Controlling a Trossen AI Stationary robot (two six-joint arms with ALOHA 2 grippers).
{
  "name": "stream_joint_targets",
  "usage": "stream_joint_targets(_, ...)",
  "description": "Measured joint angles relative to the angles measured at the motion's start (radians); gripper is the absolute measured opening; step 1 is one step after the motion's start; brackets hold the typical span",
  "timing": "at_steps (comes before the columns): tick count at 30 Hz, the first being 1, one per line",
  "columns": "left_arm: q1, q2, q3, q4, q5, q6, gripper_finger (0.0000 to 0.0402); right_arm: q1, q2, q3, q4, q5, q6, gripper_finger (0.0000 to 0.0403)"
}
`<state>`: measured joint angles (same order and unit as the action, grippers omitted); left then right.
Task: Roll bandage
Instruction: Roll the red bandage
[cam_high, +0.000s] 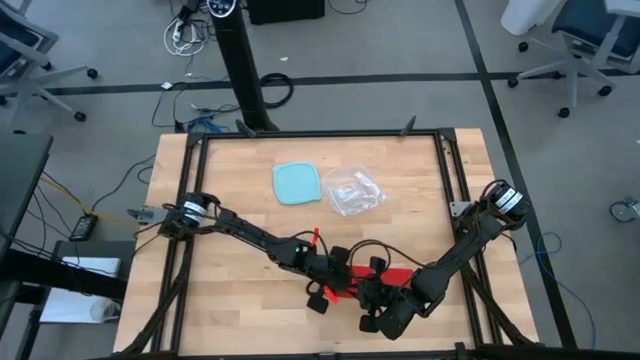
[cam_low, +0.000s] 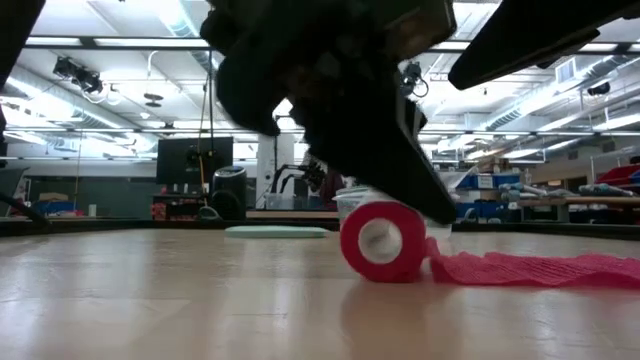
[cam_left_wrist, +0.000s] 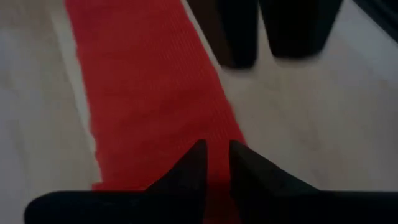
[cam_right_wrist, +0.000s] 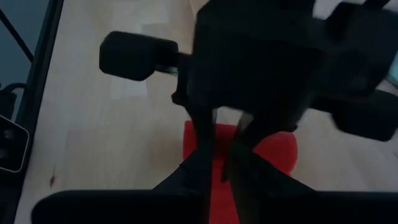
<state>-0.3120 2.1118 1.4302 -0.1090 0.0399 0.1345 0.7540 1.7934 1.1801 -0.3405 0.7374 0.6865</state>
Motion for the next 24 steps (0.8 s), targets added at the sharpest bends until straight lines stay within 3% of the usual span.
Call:
stream_joint_targets(7,-0.002,-0.049,0.035,0.008,0.002,0.018,0.0072,0.018,-0.015,0.000,-0.006,0.043,-0.001,0.0050)
stream_joint_targets(18,-0.002,-0.079,0.130,-0.439,-0.079,0.039,0.0072,0.029,-0.029,0.000,-0.043,0.048,0.028,0.0047)
stream_joint_targets(24,-0.002,-0.079,0.096,-0.454,-0.094,0.021,0.0072,0.027,-0.029,0.000,-0.059,0.024,0.051,0.0035)
